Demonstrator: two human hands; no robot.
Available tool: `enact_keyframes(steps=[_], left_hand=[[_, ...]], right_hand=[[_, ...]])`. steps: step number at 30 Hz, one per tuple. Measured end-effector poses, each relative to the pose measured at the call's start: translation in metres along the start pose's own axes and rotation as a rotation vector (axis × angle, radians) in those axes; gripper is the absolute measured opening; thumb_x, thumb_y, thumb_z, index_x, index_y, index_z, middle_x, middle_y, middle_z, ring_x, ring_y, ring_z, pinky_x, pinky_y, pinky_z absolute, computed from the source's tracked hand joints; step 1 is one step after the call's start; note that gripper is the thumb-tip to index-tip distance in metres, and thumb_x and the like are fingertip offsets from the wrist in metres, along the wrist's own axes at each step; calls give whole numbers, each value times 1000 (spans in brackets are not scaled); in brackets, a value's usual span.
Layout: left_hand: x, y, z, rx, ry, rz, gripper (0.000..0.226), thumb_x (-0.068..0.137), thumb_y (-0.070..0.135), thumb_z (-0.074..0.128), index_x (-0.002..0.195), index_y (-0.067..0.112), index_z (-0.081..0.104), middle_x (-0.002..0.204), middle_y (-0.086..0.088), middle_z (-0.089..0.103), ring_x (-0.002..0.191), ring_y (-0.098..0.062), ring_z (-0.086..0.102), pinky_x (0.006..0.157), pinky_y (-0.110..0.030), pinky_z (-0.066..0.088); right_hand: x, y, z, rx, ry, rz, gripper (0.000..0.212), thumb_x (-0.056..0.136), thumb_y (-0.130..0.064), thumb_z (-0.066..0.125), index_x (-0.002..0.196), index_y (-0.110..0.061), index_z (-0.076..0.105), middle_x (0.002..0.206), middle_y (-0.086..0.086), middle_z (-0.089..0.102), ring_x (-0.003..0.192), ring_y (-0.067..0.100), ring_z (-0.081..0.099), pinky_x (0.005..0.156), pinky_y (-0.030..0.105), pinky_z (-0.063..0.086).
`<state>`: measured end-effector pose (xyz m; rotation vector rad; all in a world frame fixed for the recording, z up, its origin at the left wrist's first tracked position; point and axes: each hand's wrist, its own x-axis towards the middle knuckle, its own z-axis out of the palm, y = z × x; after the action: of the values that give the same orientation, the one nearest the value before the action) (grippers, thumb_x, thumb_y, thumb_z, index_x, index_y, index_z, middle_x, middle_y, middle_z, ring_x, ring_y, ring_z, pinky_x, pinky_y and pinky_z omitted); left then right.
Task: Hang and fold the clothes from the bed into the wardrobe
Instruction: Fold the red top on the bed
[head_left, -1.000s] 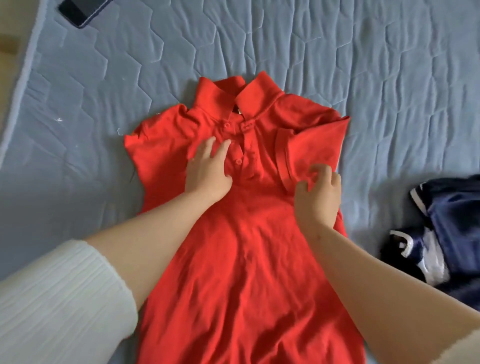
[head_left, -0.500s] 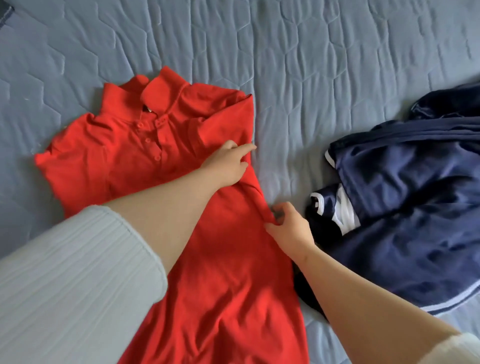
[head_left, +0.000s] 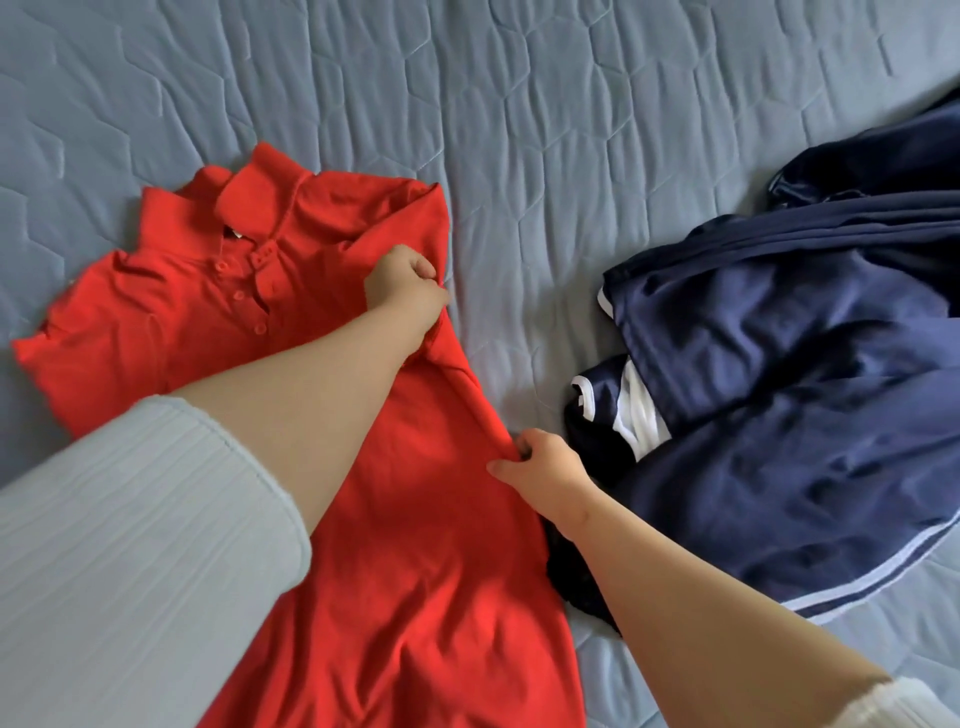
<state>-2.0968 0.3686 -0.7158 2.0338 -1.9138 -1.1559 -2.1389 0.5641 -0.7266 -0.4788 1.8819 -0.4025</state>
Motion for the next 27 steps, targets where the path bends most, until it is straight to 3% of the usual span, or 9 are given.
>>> enact_keyframes(steps=[2,4,7,10,12,17,20,24,27], left_hand=[[2,5,5,-224,-32,-131,33,75,-2,66,75,22,44,116,-17,61,82,-19,53,72,-33,47],[6,9,10,-272,-61,-205,38,78,2,67,108,16,48,129,-21,50,94,-21,53,83,-38,49],[10,3,12,127,-78,-231,84,77,28,74,141,7,24,141,-18,33,125,-32,42,103,-37,37],[12,-3,14,378,-85,-102,46,88,23,60,127,3,48,132,-20,50,120,-36,48,95,-36,40],[9,-4,14,357,-52,-91,31,91,14,51,119,0,56,126,-21,56,115,-36,53,90,-36,43],[1,-5,1,-44,-17,-228,36,87,0,41,121,-2,52,127,-21,54,113,-34,56,94,-44,48],[-2,-12,-23,-107,69,-197,32,87,1,38,116,1,51,120,-16,57,110,-31,56,89,-35,47],[2,-36,-68,-116,131,-82,36,78,-7,32,96,23,44,76,6,46,79,-26,48,57,-25,29],[7,-61,-105,-47,112,64,51,73,-8,32,99,29,56,80,8,49,79,-20,47,62,-22,32]], right_hand=[[1,-1,-3,20,-35,11,32,79,-21,69,62,-22,42,64,-8,47,68,14,49,60,21,36],[0,-1,-5,11,-85,18,27,79,-18,70,65,-23,47,65,-8,50,69,13,52,62,20,38],[-3,2,-8,16,-155,23,10,78,-15,70,85,-13,64,74,-1,58,74,16,56,66,24,45],[-5,8,-11,55,-202,49,24,79,-14,70,101,-6,66,81,3,60,77,17,58,68,24,46],[-7,12,-13,46,-249,65,26,80,-14,70,104,-7,65,77,0,60,76,17,58,67,23,45],[-20,0,-3,80,-282,64,27,89,-18,57,116,-17,56,100,6,65,81,20,60,65,34,52],[-37,-22,22,153,-315,8,36,93,-18,49,128,-28,46,102,5,62,81,25,63,68,44,55],[-53,-53,61,77,-399,-65,59,94,-18,49,142,-42,24,102,2,60,61,11,56,44,22,49],[-62,-73,89,98,-399,-98,69,93,-11,49,145,-42,17,100,6,61,64,12,61,56,22,50]])
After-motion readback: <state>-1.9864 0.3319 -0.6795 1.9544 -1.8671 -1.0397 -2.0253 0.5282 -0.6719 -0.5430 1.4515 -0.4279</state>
